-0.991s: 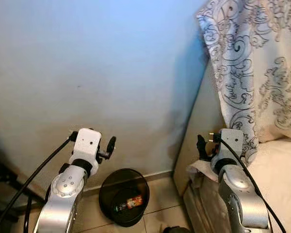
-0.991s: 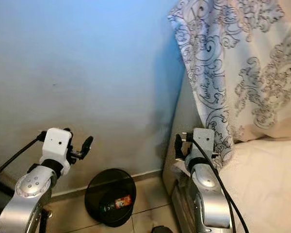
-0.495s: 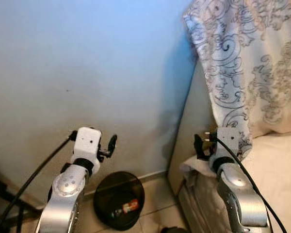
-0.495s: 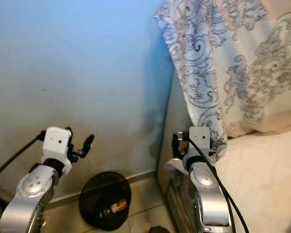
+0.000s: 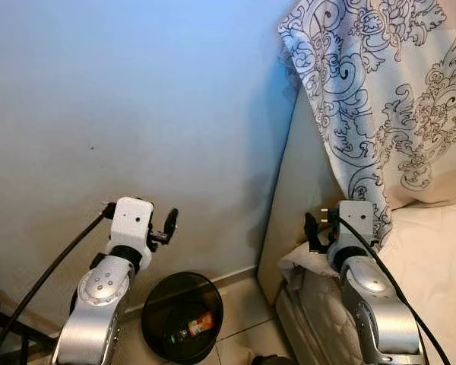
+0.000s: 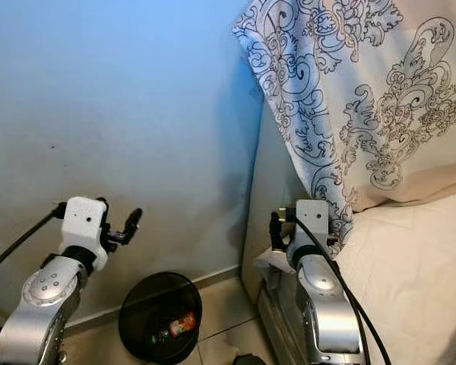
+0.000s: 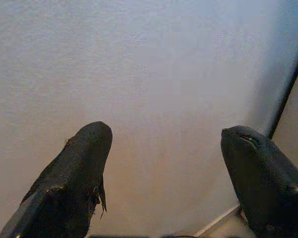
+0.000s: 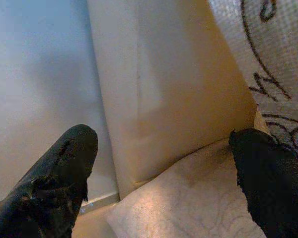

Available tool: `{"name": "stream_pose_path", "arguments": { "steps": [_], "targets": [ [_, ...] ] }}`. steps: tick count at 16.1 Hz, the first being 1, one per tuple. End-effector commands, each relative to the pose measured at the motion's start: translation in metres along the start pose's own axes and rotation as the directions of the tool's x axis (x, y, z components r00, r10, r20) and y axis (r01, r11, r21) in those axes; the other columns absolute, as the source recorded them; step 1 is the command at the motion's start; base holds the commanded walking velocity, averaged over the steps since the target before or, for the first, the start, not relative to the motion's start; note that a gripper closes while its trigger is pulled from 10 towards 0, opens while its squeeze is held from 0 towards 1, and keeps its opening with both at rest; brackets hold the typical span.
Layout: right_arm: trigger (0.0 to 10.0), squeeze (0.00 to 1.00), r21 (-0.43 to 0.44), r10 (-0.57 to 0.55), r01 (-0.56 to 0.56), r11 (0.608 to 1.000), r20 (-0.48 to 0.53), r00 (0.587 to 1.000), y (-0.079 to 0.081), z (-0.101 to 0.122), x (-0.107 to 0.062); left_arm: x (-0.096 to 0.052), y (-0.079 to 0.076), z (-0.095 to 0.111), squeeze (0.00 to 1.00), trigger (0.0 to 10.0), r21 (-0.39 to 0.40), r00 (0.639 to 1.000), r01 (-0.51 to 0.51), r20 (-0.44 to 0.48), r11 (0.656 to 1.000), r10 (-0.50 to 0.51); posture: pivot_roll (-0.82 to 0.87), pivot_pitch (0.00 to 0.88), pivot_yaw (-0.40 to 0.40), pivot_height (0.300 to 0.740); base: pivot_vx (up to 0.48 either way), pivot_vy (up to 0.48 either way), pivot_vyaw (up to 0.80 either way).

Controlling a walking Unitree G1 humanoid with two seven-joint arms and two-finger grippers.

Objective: Clean up the room

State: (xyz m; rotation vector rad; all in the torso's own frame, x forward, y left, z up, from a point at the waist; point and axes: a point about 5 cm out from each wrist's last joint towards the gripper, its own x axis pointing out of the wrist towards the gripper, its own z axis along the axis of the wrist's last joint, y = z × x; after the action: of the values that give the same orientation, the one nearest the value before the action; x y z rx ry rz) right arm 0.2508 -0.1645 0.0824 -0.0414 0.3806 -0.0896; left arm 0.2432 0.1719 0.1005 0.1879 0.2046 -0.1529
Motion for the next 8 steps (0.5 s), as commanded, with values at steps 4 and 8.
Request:
{"name": "stream_pose_path", "arguments": {
  "steps": [4,8],
  "targets": [
    [10.0,1.0,-0.018,-0.026,0.026,1.0,-0.001,1.0,-0.0038,0.0023,0.0032,0.0041,0.0013,0.0005,0.0,10.0,0.01,1.0,-0.003,0.0,1.0,0.003,0.01,0.0,0.01,0.74,-0.084,0.0,-0.75],
    [10.0,1.0,-0.02,-0.018,0.017,1.0,-0.021,1.0,-0.0065,-0.0017,0.002,-0.0001,0.0023,-0.0036,0.0,10.0,-0.005,1.0,-0.019,-0.009,1.0,0.019,0.01,0.0,0.017,0.74,0.0,0.0,-0.75]
  ]
}}
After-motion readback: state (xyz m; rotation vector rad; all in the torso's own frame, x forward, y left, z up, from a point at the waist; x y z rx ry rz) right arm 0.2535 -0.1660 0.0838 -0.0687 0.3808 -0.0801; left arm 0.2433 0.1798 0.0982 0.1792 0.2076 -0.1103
